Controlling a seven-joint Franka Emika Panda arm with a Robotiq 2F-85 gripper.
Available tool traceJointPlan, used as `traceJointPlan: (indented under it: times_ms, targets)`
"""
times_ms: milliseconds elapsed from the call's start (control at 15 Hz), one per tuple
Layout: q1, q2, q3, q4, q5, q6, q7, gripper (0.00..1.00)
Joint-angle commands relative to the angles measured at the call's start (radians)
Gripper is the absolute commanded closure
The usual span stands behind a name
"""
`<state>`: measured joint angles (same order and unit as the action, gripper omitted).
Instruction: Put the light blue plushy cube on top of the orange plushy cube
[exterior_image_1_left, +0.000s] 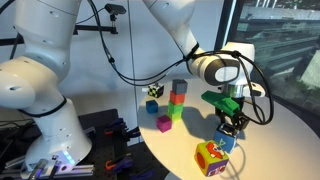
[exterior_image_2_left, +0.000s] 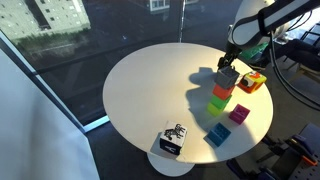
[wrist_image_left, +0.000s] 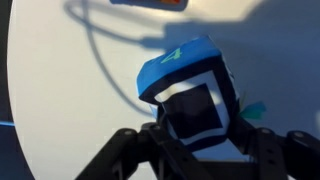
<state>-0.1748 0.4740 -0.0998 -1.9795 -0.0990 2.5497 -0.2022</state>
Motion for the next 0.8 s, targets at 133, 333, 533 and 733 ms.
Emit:
traceJointPlan:
  times_ms: [133,333,533,733]
  targets:
    - [-0.019,0.006,0.012,0.029,0.03,-0.019,-0.014,0.84]
    - [-0.02,-0.017,0.013,0.02,0.045,-0.022,-0.007,0.96]
    - [-0.022,-0.041,0.014,0.012,0.066,-0.02,-0.005,0.95]
    - [-0.016,-0.073,0.009,0.002,0.076,-0.023,0.004,0.94]
